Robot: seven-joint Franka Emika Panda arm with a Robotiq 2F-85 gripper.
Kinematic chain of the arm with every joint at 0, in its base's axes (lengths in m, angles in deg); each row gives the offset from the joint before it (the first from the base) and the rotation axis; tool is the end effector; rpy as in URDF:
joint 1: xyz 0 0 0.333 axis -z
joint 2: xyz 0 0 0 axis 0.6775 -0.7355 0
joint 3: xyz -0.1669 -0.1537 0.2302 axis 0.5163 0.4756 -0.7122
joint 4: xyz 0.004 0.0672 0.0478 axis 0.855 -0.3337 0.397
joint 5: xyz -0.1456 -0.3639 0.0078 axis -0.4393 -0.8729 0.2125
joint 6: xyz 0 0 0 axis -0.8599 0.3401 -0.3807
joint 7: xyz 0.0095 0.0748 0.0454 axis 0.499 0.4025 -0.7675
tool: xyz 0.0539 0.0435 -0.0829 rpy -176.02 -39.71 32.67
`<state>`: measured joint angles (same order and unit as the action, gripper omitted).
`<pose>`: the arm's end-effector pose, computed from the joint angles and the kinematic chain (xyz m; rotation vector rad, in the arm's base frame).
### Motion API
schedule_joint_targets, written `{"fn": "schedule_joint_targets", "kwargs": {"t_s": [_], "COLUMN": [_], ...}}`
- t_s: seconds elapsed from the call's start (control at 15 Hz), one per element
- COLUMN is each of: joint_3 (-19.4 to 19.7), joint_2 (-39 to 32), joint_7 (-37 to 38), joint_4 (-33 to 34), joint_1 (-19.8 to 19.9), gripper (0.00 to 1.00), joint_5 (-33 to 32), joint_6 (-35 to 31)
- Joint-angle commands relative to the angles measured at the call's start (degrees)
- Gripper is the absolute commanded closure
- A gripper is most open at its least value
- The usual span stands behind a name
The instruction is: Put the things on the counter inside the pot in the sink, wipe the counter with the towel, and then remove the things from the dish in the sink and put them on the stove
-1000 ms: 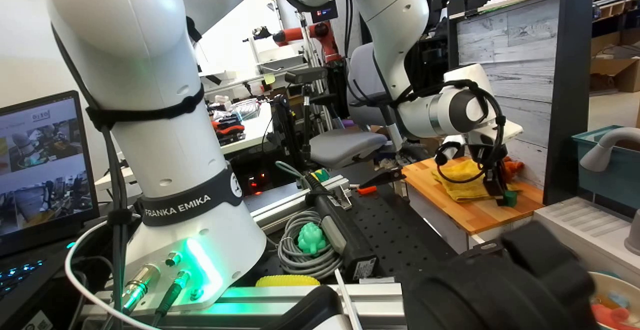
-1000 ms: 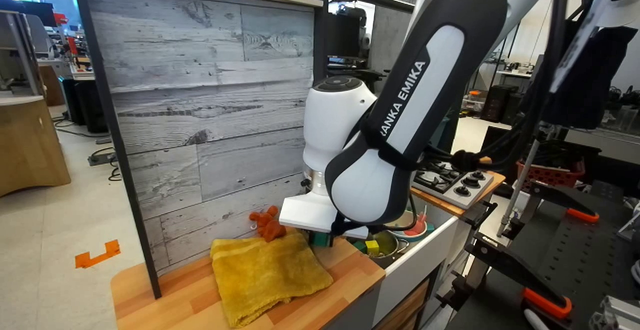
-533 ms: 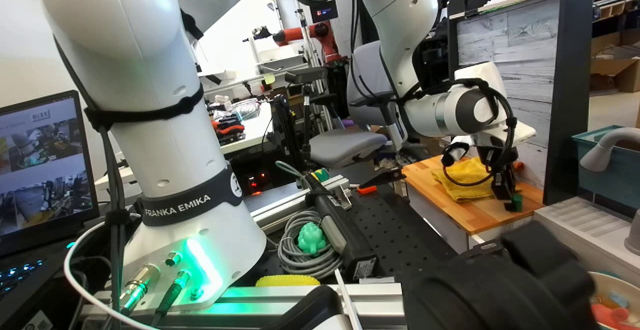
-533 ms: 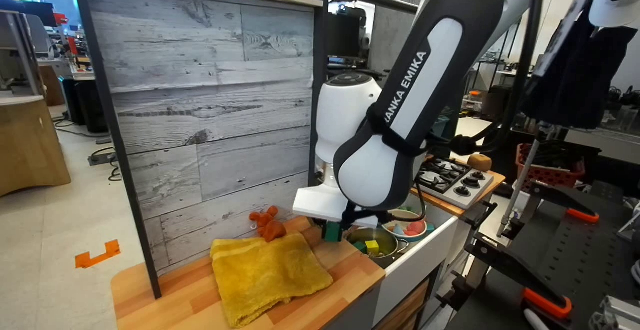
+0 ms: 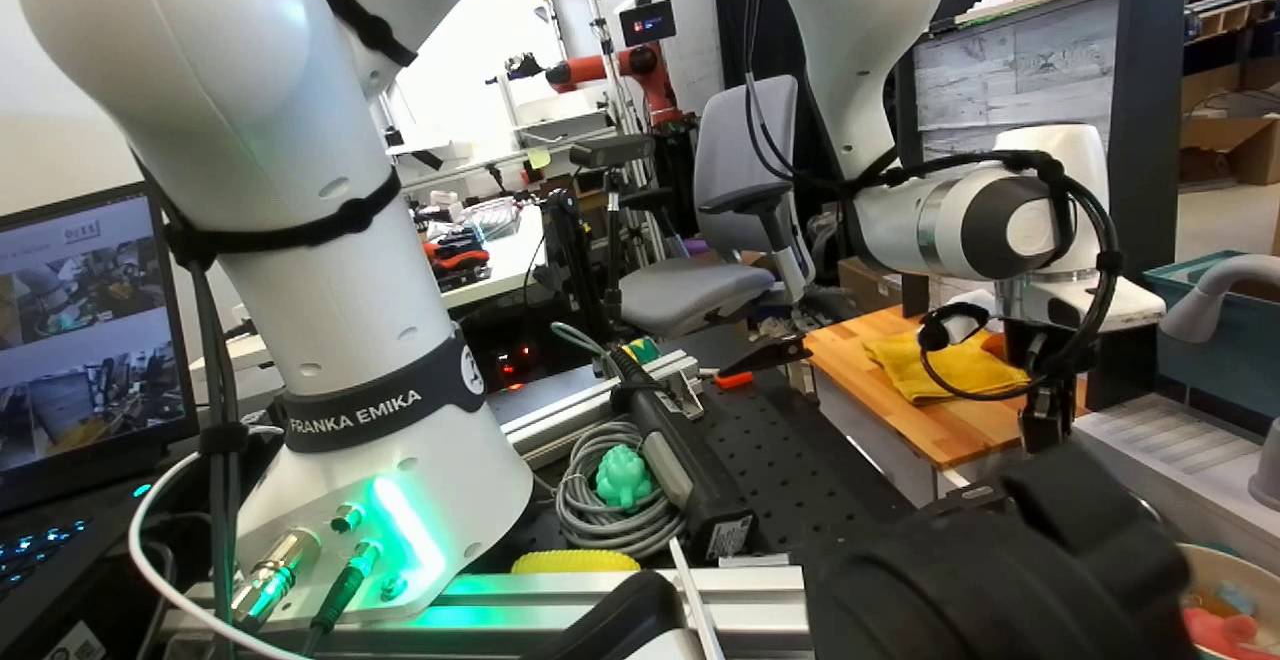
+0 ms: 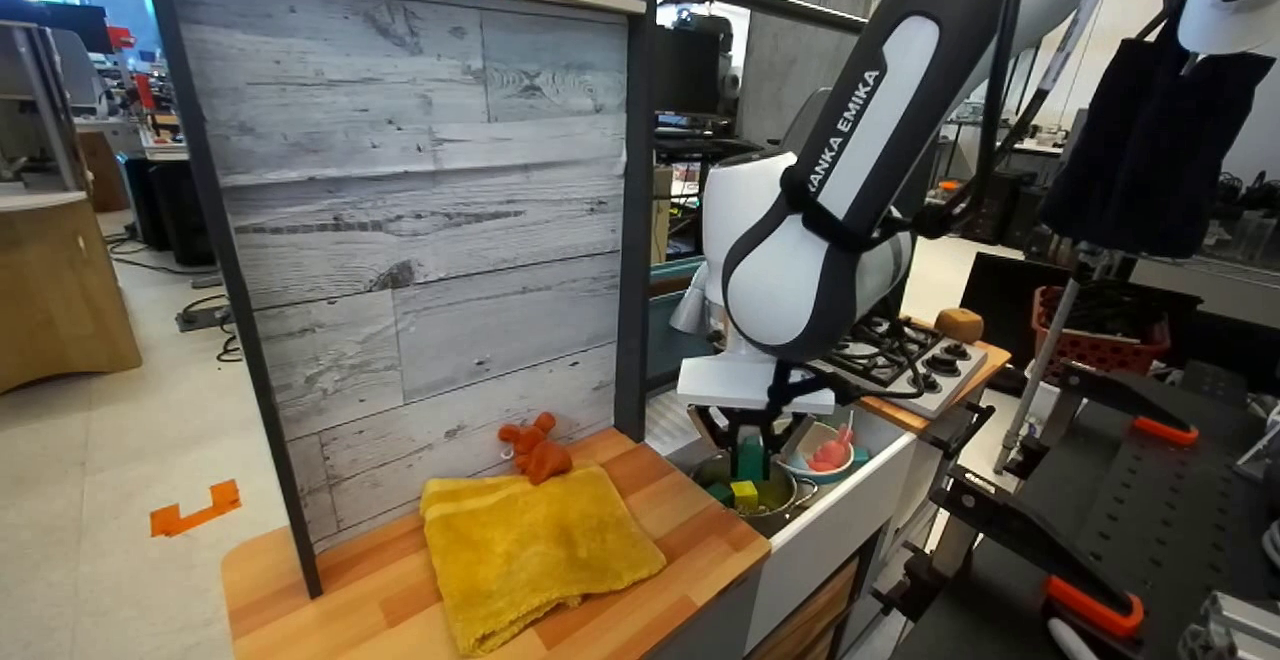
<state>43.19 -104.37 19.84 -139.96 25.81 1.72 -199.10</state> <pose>0.5910 0.0809 -0.0258 2.7053 -1.2515 -0.0031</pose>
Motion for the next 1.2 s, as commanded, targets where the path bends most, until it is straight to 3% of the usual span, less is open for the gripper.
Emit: {"fn": "schedule_joint_targets", "kwargs": {"t_s": [0.0, 0.2, 0.4, 0.73, 1.0, 1.13], "joint_3": [0.56, -0.14, 2.11, 13.59, 13.52, 12.15], "joint_2": [0.91, 3.09, 5.51, 0.92, -3.15, -5.27], "joint_7": [0.38, -0.85, 0.87, 5.64, 5.02, 4.01], "joint_4": [0.26, -0.67, -1.95, 5.61, 13.32, 16.92], "joint_1": [-2.22, -4.32, -9.31, -22.78, -24.44, -23.14], "gripper": [0.39, 0.19, 0.01, 0.00, 0.00, 0.07], "joint_5": [0.89, -0.05, -1.44, -7.32, -7.32, -6.64], "joint_6": [0.04, -0.80, -4.72, -8.69, -7.97, -7.46]}}
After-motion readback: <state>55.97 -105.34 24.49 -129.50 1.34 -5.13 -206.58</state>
